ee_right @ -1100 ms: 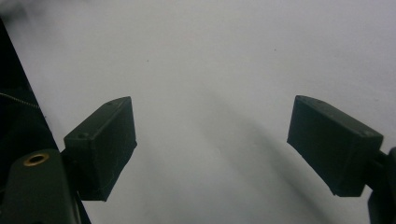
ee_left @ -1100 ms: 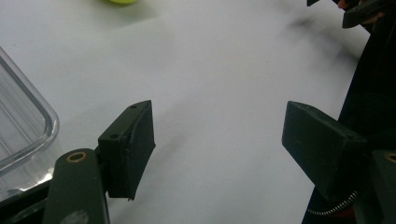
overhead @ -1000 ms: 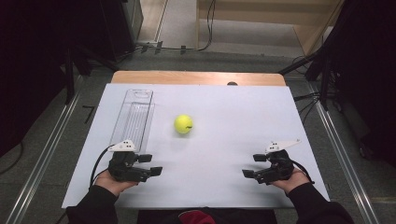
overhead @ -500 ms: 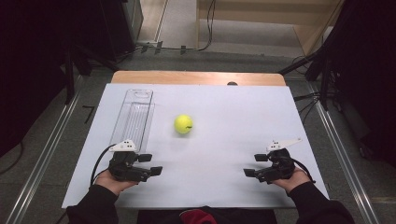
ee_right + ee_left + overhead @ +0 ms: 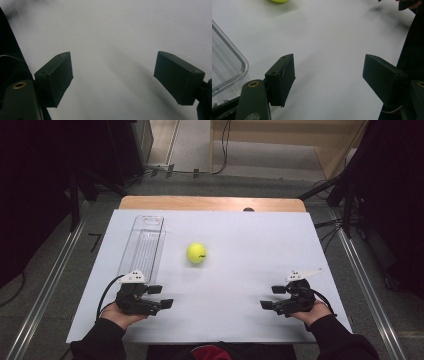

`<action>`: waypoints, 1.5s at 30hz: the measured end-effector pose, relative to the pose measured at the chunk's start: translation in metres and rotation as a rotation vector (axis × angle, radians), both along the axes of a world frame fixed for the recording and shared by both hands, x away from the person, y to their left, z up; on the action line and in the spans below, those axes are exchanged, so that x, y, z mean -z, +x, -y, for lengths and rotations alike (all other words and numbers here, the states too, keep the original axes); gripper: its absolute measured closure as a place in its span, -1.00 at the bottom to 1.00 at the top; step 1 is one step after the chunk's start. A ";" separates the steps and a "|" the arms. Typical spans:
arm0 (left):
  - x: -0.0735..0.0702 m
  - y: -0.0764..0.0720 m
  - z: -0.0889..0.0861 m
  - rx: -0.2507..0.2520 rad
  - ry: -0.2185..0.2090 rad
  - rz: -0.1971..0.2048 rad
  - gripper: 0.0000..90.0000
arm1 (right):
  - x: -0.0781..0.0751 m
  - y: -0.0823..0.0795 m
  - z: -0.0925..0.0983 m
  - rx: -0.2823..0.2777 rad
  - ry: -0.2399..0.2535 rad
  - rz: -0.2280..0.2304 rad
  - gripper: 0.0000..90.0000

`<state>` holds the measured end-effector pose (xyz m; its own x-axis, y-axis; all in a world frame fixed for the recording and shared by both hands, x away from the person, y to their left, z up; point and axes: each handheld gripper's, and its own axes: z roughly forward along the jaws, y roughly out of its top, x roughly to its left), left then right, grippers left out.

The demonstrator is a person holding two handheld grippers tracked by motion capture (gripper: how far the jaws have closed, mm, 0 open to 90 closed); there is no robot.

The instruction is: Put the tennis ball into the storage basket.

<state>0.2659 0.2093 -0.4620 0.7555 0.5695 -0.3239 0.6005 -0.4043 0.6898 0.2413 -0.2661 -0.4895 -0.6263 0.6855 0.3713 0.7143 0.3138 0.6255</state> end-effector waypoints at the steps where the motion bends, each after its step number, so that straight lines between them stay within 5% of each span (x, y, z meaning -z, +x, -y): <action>1: 0.000 0.000 0.000 -0.001 0.001 0.001 -0.40 | 0.000 0.000 0.000 0.000 0.000 0.000 -0.70; 31: -0.002 0.002 -0.008 -0.027 0.000 -0.008 -0.40 | -0.002 0.001 -0.006 -0.001 -0.025 0.016 -0.70; 36: -0.008 0.004 -0.004 -0.024 -0.036 0.013 -0.40 | -0.002 0.002 -0.006 0.000 -0.027 0.012 -0.70; 45: -0.009 0.005 0.009 -0.019 -0.011 0.002 -0.41 | -0.001 0.002 -0.008 -0.001 -0.032 0.014 -0.70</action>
<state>0.2712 0.2003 -0.4527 0.7451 0.5803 -0.3289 0.6067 -0.3848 0.6956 0.2428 -0.2585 -0.4885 -0.6320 0.6962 0.3403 0.7051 0.3344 0.6253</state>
